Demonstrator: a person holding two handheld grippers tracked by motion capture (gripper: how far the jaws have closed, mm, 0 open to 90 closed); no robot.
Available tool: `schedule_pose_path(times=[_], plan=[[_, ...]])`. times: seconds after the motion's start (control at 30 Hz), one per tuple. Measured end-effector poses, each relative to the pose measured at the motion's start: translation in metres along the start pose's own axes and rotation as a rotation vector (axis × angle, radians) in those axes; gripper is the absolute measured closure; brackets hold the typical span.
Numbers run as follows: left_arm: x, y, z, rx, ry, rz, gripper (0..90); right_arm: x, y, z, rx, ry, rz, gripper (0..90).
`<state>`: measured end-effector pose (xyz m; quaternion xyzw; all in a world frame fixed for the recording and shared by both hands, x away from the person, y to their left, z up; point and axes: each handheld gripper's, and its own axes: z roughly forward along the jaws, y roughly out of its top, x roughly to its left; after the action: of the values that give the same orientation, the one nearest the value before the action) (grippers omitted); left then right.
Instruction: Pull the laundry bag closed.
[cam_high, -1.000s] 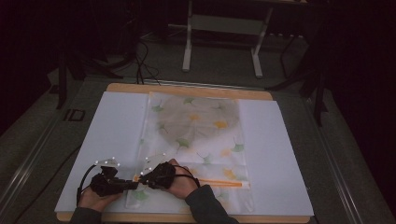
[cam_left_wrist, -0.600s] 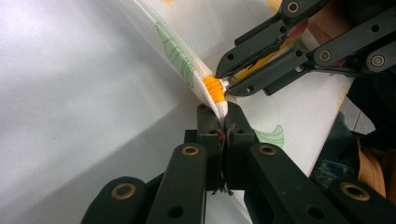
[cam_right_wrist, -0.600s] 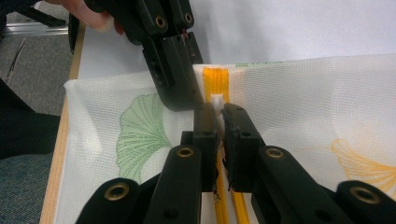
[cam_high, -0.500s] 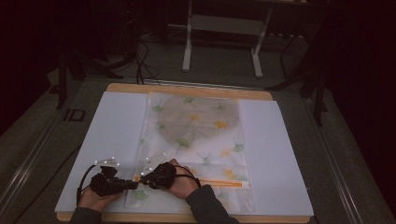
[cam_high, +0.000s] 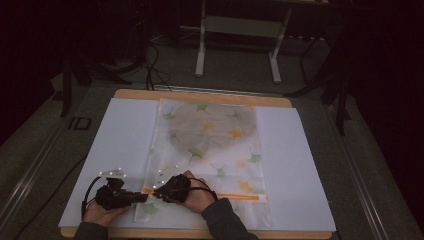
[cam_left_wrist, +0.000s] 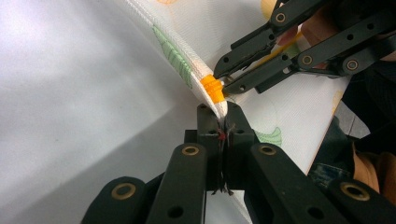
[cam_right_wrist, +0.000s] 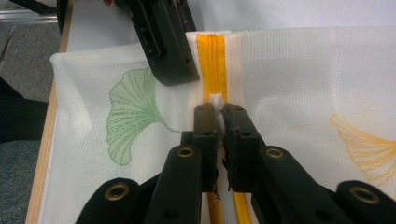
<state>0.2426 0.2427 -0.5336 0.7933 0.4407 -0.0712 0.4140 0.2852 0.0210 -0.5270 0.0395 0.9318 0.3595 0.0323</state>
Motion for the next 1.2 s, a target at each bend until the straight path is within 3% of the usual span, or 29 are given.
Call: schedule_pose_path(times=[1.2], plan=[[0.000, 0.000, -0.002, -0.002, -0.002, 0.006, 88.3, 0.001, -0.010, -0.011, 0.071, -0.023, -0.009, 84.5]])
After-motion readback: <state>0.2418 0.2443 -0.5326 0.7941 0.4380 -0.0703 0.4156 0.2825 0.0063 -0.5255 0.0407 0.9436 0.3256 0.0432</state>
